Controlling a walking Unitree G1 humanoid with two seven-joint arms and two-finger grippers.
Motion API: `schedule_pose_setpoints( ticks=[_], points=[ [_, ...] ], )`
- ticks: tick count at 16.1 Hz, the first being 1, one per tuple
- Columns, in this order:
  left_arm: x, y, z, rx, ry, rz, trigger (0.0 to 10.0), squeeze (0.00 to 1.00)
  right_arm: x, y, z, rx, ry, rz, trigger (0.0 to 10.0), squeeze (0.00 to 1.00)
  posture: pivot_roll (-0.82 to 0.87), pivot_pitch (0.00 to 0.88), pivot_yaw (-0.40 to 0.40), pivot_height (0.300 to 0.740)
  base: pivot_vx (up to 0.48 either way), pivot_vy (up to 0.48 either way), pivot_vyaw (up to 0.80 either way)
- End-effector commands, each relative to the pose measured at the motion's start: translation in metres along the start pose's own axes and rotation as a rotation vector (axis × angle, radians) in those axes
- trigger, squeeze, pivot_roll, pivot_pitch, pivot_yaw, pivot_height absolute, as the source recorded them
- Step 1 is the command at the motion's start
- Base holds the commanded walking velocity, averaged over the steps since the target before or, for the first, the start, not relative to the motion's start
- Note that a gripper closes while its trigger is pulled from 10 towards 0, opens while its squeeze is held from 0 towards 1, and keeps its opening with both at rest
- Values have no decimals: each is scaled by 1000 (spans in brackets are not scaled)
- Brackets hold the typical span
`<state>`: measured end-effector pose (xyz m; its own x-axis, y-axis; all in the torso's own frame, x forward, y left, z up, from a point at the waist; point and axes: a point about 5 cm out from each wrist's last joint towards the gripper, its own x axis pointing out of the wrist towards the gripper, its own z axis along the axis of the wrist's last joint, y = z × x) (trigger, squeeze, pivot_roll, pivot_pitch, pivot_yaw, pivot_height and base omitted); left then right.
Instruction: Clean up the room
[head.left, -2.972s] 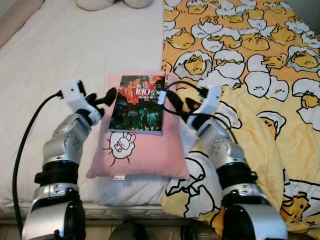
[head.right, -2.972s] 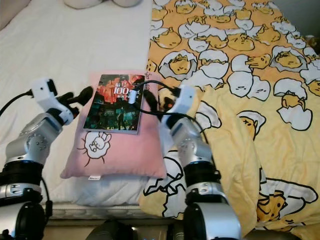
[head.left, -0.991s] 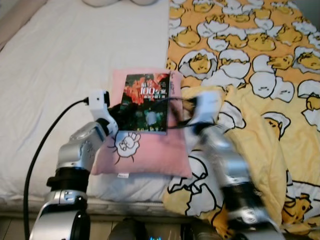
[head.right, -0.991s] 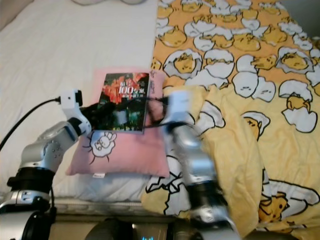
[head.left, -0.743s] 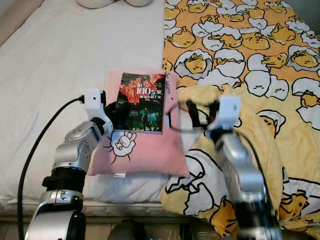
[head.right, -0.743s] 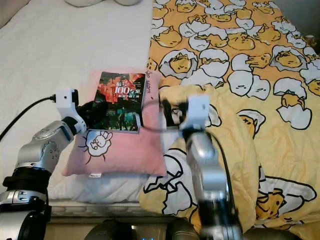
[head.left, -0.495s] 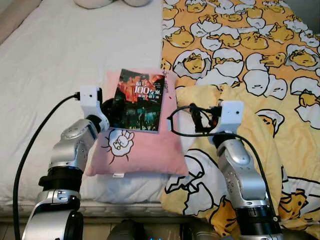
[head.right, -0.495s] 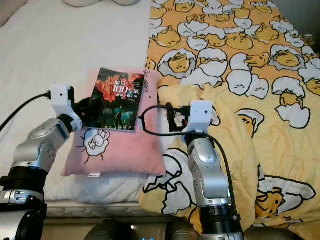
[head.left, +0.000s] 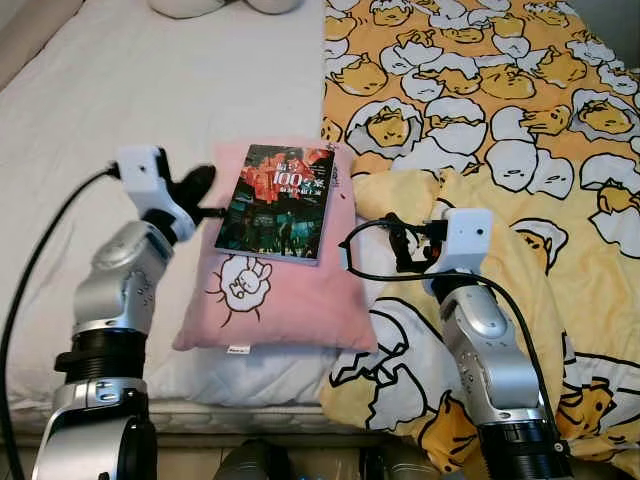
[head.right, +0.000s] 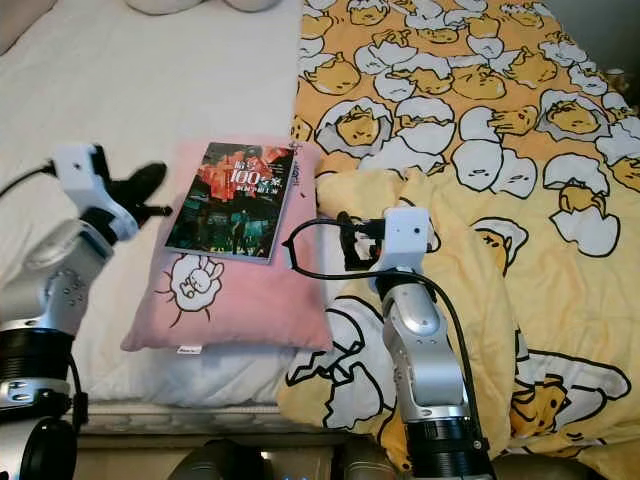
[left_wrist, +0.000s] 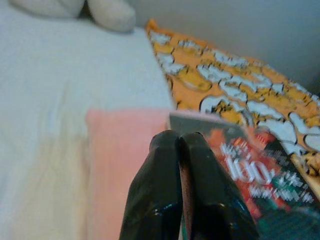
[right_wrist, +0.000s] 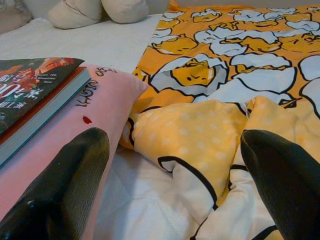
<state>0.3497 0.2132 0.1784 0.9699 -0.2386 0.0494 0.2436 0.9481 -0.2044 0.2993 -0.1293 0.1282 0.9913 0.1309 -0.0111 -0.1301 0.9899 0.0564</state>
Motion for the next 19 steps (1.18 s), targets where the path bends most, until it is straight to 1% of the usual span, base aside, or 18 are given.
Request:
schedule_pose_setpoints(
  ticks=[1, 2, 3, 4, 5, 6, 7, 8, 9, 10, 11, 13, 15, 18, 19],
  points=[
    [-2, -11, -4, 31, 21, -59, 0, 0, -1, 1, -4, -10, 13, 5, 10000, 0, -115, 88, 18, 736, 0, 0, 0],
    [-1, -14, -6, 45, 28, -57, 0, 0, 0, 2, -4, -9, 12, 6, 10000, 0, -114, 88, 18, 736, 0, 0, 0],
    [0, -14, -11, 79, 45, -38, 10000, 1000, 0, 3, -3, -10, 6, 10, 10000, 0, -113, 91, 19, 736, 0, 0, 0],
    [1, -13, -26, 177, 97, -22, 10000, 1000, -5, 6, -2, -17, -4, 32, 10000, 0, -108, 94, 21, 736, 0, 0, 0],
    [0, -13, -38, 194, 128, -32, 10000, 1000, -19, 9, -6, -24, 9, 80, 10000, 0, -111, 95, 22, 736, 0, 0, 0],
    [0, -14, -39, 195, 131, -41, 10000, 1000, -28, 10, -10, -34, 23, 109, 10000, 0, -120, 101, 23, 736, 0, 0, 0],
    [1, -16, -37, 179, 115, -60, 10000, 1000, -49, 9, -21, -55, 59, 147, 10000, 0, -126, 101, 28, 736, 0, 0, 0],
    [2, -16, -35, 182, 109, -63, 10000, 1000, -56, 8, -23, -60, 68, 159, 10000, 0, -132, 101, 29, 736, 0, 0, 0],
    [6, -13, -32, 181, 97, -65, 10000, 1000, -75, 9, -24, -60, 73, 219, 10000, 0, -150, 101, 33, 736, 0, 0, 0],
    [8, -10, -32, 189, 90, -54, 10000, 1000, -81, 9, -23, -27, 69, 236, 10000, 0, -157, 101, 35, 736, 0, 0, 0],
    [10, -7, -33, 191, 87, -45, 10000, 1000, -82, 10, -21, -1, 44, 251, 10000, 0, -164, 101, 39, 736, 0, 0, 0],
    [14, -8, -32, 173, 82, -56, 10000, 1000, -80, 13, -17, 45, 15, 266, 10000, 0, -168, 101, 43, 736, 0, 0, 0],
    [18, -8, -37, 175, 112, -66, 10000, 1000, -77, 20, -19, 59, 21, 310, 10000, 0, -158, 105, 43, 736, 0, 0, 0],
    [21, 0, -43, 207, 158, -28, 10000, 1000, -76, 24, -18, 45, 32, 344, 10000, 0, -151, 112, 37, 736, 0, 0, 0],
    [22, 3, -44, 202, 162, -11, 10000, 1000, -75, 26, -18, 42, 33, 355, 10000, 0, -153, 114, 36, 736, 0, 0, 0]
  ],
)
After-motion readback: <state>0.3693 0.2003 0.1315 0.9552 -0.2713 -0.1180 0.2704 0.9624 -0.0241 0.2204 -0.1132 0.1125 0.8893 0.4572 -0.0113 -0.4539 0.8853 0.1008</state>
